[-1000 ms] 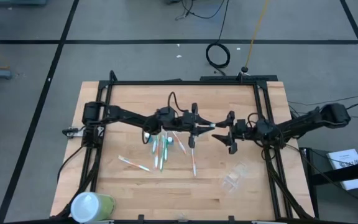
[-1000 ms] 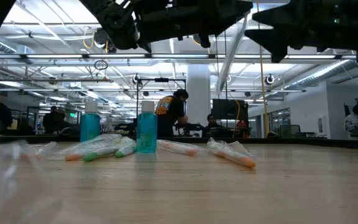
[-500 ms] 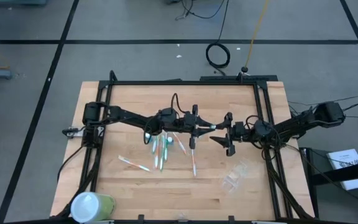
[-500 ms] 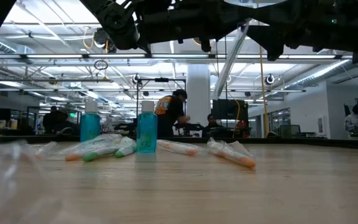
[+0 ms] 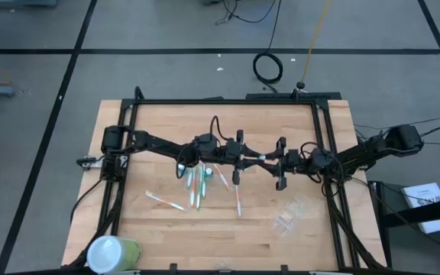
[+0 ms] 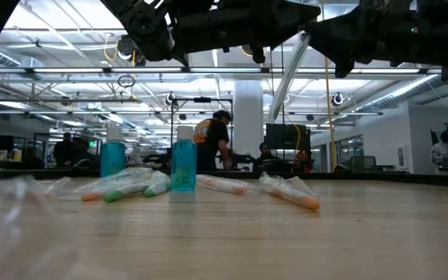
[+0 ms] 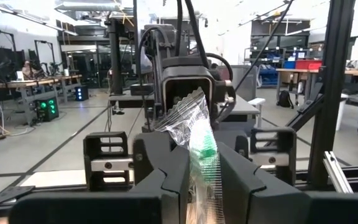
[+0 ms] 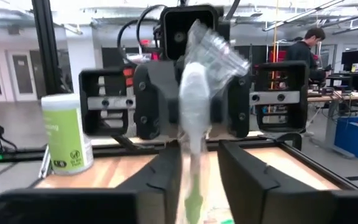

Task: Pick & Place toothbrushing station
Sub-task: Put the green toothbrush into the top section of the transparent organizer

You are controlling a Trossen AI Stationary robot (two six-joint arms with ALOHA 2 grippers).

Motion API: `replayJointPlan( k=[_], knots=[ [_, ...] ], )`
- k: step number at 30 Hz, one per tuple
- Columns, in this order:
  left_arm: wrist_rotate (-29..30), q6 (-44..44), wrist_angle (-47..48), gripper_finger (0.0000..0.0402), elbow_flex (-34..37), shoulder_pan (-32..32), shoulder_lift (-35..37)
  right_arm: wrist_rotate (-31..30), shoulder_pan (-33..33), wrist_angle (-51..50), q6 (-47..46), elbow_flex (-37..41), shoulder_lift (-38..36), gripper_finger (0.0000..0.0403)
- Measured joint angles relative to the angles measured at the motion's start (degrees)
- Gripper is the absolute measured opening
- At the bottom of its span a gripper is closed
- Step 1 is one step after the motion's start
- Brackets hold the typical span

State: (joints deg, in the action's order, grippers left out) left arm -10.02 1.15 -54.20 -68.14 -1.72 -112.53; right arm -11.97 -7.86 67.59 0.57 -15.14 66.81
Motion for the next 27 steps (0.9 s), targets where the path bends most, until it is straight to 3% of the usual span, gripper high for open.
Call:
replayJointPlan(
  k=[7, 16, 23, 27],
  knots=[
    [0.08, -0.21, -0.01, 0.006, 0.0, 0.29, 0.0, 1.06, 0.0, -0.26, 2.04, 0.0, 0.0, 0.0012],
    [0.67, -1.73, 0.14, 0.0076, 0.0, 0.38, 0.07, 2.91, 0.02, -0.43, 2.1, -0.28, 0.0, 0.0008],
    [2.99, -3.1, 1.21, 0.018, 0.0, 1.54, 1.98, 2.16, 0.0, -0.49, 1.05, -0.37, -0.1, 0.0005],
    [2.66, -1.8, 5.65, 0.0246, 0.0, 2.56, 6.33, 1.58, 0.0, -6.09, 0.14, -0.37, -3.83, 0.0005]
  ],
)
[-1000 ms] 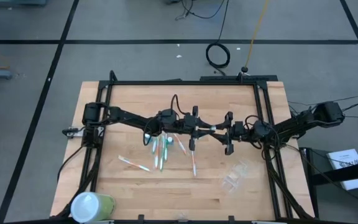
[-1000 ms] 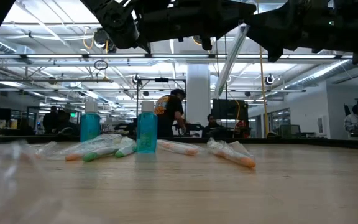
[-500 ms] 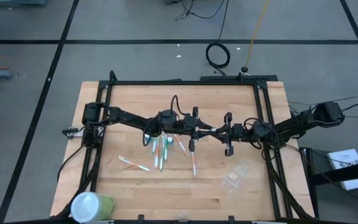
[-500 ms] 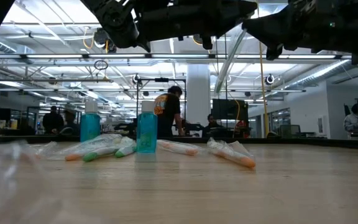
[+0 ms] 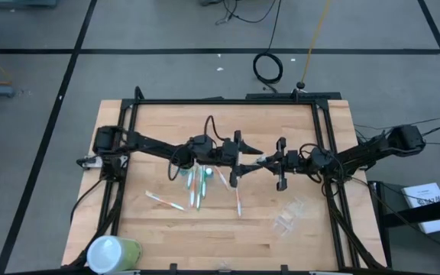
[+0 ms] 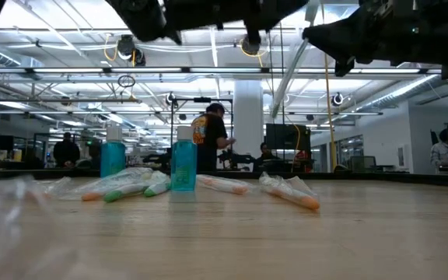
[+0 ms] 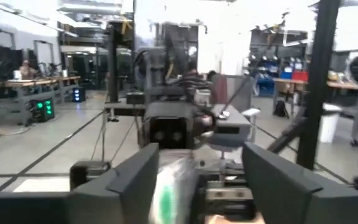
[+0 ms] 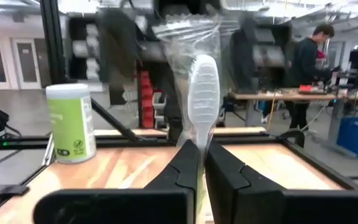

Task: Pick & Place toothbrushing station
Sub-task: Put the green toothbrush into the top section of the transparent organizer

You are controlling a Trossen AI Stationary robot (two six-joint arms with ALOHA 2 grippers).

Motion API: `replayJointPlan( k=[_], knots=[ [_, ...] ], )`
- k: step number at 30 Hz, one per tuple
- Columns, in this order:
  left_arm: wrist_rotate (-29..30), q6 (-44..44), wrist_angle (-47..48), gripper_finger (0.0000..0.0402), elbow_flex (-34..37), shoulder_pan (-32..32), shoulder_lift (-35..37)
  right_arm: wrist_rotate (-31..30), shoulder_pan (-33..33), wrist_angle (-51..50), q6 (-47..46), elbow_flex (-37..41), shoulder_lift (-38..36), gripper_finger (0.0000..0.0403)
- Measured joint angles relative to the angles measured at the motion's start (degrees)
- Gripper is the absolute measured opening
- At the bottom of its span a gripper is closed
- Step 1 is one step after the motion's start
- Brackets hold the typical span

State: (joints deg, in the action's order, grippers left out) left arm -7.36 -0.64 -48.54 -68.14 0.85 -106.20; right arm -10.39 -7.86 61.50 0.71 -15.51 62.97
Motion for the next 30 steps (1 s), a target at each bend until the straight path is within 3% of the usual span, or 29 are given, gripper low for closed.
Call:
replayJointPlan(
  k=[6, 11, 14, 19, 26, 30],
  knots=[
    [0.18, 5.91, 23.65, 0.0306, 0.0, 0.05, 10.52, 4.46, -1.0, -14.46, -6.2, 0.0, -14.27, 0.0005],
    [5.41, 6.5, 42.1, 0.0325, 0.0, -1.26, 16.56, 11.36, -2.01, -28.23, -14.38, 0.0, -27.76, 0.0005],
    [6.41, 5.63, 47.91, 0.0328, 0.08, -1.99, 17.09, 15.19, -2.01, -36.89, -19.98, -0.04, -34.76, 0.0005],
    [6.39, 4.47, 44.84, 0.032, 3.1, -2.48, 17.22, 22.56, -1.99, -54.85, -21.75, -4.28, -44.37, 0.0006],
    [6.43, 1.68, 38.46, 0.0307, 7.68, -3.62, 17.18, 22.58, -2.03, -84.51, -22.14, -15.55, -48.31, 0.0005],
    [6.54, 0.43, 38.43, 0.0307, 8.86, -4.25, 17.17, 22.35, -2.02, -92.22, -24.94, -16.37, -48.3, 0.0005]
  ],
)
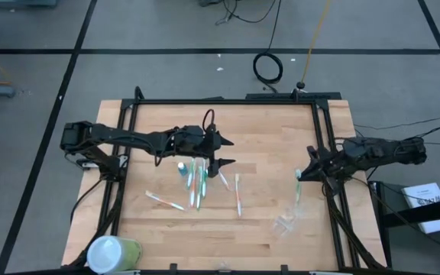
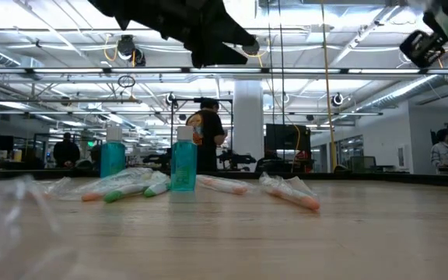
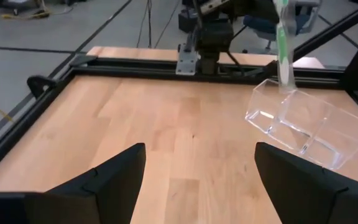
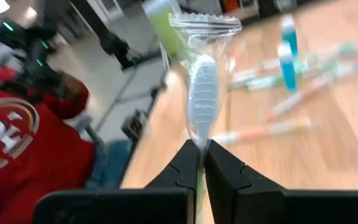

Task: Pick & Place toothbrushing station
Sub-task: Put the green toothbrush into the top section of the transparent organizer

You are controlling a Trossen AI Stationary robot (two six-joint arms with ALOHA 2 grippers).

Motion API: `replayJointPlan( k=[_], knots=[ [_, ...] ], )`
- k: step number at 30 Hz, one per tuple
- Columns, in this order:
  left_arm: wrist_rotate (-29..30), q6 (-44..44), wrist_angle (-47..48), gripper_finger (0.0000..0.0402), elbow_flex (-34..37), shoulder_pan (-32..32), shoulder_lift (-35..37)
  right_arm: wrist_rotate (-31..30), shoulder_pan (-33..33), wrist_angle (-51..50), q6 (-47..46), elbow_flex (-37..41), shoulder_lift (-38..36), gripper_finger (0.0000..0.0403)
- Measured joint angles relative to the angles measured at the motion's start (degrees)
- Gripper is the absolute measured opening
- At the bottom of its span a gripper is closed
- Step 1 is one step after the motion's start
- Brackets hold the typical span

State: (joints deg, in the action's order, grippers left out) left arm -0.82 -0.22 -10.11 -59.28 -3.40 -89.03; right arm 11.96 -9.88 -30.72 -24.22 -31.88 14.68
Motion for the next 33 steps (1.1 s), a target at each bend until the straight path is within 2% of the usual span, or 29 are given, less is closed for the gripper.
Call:
replayJointPlan(
  k=[3, 9, 18, 23, 27, 33],
  knots=[
    [0.02, -0.35, -0.01, 0.0309, 0.26, -0.41, 0.0, -0.14, 0.01, -3.86, 0.06, 0.0, 0.02, 0.0005],
    [0.96, -0.26, -0.02, 0.031, 0.26, -0.74, 0.0, -1.52, 0.0, -4.44, 1.22, 1.62, -0.02, 0.0005],
    [0.98, -0.08, 0.0, 0.031, 0.26, -0.72, 0.0, -1.0, -0.01, 4.65, -0.59, 10.96, -0.01, 0.0006],
    [0.98, -0.08, 0.0, 0.031, 0.26, -0.7, 0.0, 2.51, 0.01, 6.09, -3.61, 12.76, 0.0, 0.0007],
    [0.98, -0.08, -0.04, 0.031, 0.26, -0.7, 0.0, 6.34, 0.01, 6.57, -6.87, 13.05, 0.0, 0.0029],
    [0.98, -0.16, -0.24, 0.031, 0.26, -0.7, 0.0, 7.68, 0.01, 9.1, -7.65, 13.05, -0.02, 0.0082]
  ],
)
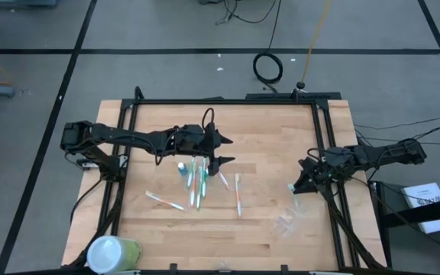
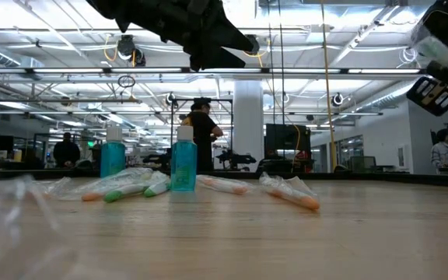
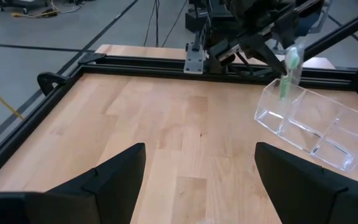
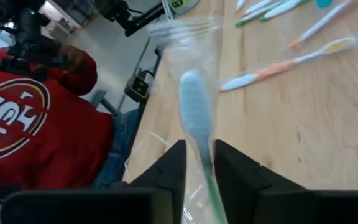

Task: Pick & Place toothbrushing station
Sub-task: Put the green toothbrush into the top section of the transparent organizer, then put the blue mouthwash into the middle section of the transparent organizer

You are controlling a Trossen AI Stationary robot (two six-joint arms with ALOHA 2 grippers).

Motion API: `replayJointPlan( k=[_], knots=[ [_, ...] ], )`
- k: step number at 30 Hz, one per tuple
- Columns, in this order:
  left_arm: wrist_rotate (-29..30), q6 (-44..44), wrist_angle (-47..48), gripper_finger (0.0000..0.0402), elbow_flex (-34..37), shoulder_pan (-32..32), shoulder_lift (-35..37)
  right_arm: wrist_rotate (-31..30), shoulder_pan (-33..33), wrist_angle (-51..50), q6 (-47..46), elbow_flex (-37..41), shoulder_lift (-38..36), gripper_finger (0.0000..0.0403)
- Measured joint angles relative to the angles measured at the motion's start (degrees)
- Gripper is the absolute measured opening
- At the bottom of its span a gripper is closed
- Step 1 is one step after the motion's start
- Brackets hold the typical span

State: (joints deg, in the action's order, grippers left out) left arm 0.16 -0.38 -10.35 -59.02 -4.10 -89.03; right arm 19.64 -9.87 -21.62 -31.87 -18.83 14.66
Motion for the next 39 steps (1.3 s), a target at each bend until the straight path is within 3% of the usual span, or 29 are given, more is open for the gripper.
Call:
replayJointPlan(
  k=[8, 14, 20, 30, 35, 39],
  knots=[
    [0.0, -0.84, 0.0, 0.031, 0.0, 0.11, 0.0, 0.46, 0.0, 0.66, -0.49, 0.0, 0.0, 0.0153],
    [-0.02, -0.9, 0.04, 0.031, 0.0, 0.11, 0.0, 3.26, 0.0, 4.64, -1.49, 0.0, 0.0, 0.0176],
    [-1.45, -1.22, -0.13, 0.031, 0.05, 0.36, 0.55, 3.45, 0.02, 15.71, 3.46, 0.0, 0.0, 0.0173],
    [-2.91, 5.79, -2.71, 0.031, 4.18, 4.88, 13.98, 5.04, 0.02, 41.48, 18.26, -0.02, -0.17, 0.0169],
    [0.09, 3.24, -10.36, 0.031, 13.28, 5.45, 19.47, -0.03, 1.07, 40.68, 21.65, -0.09, -0.18, 0.0169],
    [6.07, -0.08, -11.34, 0.031, 18.89, 5.35, 24.55, -5.8, 1.7, 25.54, 26.02, -6.48, -1.7, 0.0169]
  ],
)
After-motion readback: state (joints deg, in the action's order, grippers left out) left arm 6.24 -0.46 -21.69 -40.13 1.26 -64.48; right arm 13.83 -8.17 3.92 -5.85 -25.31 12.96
